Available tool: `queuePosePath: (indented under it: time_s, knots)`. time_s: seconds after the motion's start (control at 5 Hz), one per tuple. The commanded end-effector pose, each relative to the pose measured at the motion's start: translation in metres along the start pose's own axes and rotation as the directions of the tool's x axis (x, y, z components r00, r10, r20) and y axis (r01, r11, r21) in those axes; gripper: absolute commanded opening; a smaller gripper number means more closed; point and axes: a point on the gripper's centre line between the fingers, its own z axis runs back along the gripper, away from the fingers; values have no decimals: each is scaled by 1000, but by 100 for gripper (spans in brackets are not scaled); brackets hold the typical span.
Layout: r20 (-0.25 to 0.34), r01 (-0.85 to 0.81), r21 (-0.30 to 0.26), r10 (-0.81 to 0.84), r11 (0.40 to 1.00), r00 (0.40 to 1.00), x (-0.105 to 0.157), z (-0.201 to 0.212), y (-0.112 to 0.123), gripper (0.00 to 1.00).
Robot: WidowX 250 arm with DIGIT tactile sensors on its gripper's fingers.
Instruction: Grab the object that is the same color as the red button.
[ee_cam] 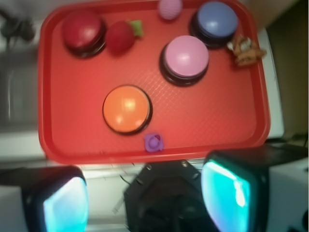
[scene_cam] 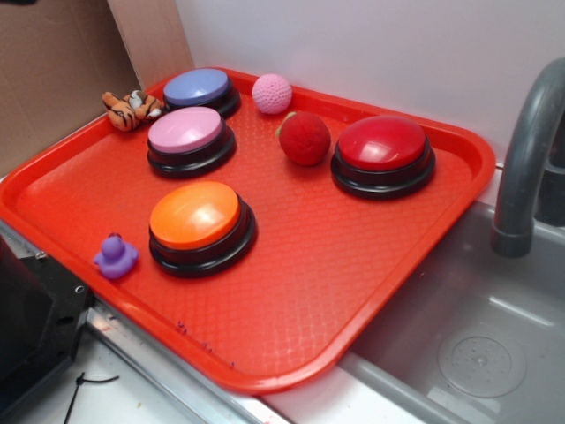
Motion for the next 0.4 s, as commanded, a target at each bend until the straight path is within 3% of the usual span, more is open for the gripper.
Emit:
queuePosePath:
  time_s: [0.0,0.2]
  knots:
    - [114,-452,-83,459,888,881,40,-27,6,100]
    - [168,-615,-129,628,778,760,67,-53,1,100]
